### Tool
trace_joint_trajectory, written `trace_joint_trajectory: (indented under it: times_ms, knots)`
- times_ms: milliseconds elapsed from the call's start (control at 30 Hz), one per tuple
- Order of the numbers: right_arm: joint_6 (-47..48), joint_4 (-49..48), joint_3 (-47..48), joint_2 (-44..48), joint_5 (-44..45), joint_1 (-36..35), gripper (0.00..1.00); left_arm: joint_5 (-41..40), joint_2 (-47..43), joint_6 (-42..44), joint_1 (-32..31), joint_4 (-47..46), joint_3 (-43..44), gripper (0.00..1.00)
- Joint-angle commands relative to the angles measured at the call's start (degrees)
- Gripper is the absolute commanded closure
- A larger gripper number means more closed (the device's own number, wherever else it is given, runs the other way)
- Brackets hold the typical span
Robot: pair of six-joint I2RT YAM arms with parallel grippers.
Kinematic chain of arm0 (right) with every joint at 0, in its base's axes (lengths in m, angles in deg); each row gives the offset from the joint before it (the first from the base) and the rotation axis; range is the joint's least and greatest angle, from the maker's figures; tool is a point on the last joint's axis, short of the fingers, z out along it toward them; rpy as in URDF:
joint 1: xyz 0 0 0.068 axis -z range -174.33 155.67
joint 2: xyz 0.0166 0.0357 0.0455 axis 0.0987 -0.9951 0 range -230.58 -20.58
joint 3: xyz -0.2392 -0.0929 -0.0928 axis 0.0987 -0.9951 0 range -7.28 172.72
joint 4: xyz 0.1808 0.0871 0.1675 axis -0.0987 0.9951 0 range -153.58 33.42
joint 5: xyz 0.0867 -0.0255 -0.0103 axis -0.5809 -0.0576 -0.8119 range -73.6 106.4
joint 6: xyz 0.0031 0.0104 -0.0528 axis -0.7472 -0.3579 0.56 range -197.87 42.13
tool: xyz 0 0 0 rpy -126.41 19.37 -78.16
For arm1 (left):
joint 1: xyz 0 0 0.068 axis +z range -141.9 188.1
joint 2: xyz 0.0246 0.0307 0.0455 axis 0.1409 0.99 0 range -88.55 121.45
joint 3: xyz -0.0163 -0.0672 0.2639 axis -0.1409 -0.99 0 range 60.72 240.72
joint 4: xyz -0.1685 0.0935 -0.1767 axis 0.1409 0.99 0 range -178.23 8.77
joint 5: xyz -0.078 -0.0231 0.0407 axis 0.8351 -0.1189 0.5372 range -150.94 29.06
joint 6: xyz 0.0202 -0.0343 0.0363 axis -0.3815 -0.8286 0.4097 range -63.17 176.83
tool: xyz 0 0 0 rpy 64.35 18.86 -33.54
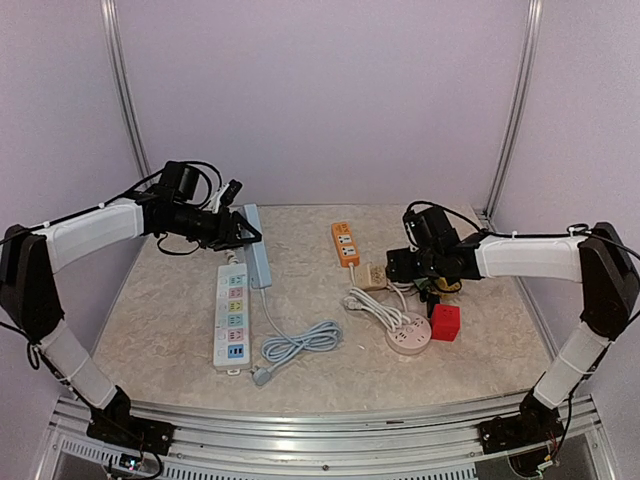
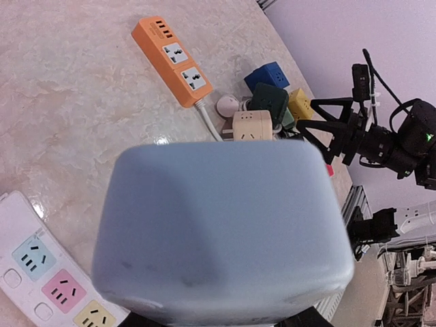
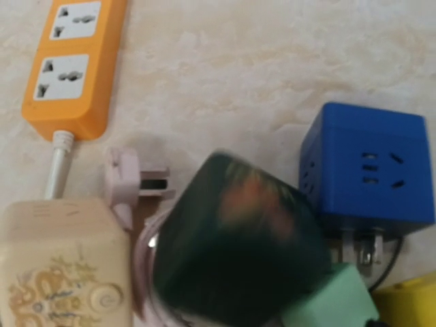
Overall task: Pull the plug off the socket
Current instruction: Place the plug at the center of the board, then place the socket at the center of the board.
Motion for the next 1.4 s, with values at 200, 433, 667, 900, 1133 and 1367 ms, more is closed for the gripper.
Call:
trace_joint_trajectory:
  times_ms: [200,433,667,900,1133,1367]
  knots:
    - [2.29,-1.89,-4.7,10.84,2.58,0.57,0.04,-9.94,8.42,-5.2,-5.59,-1.33,3.47,1.0]
    - [2.58,-3.59,-8.51,17.95,1.56,0.54,0.04,-9.26,16.84,-5.53,-6.96,-0.38,7.74,0.99]
    - [3.21,-4.51,-11.1,20.2,3.32,0.57,0.05,-11.59,20.69,-4.87,-6.98,1.1,8.58,0.83]
    - [2.76,-5.1,-11.81,20.14,3.38,0.53,0.05,-10.98,22.83,-4.36,-6.94,1.11,8.41,0.61]
    - [2.61,-5.1,-11.8,20.17,3.29,0.57,0.06,-13.06,22.68,-4.14,-6.71,1.21,8.19,0.35]
    - [3.16,-5.95,-11.91,19.5,2.95,0.56,0.06,-13.24,20.69,-4.3,-6.1,-1.92,6.82,0.15]
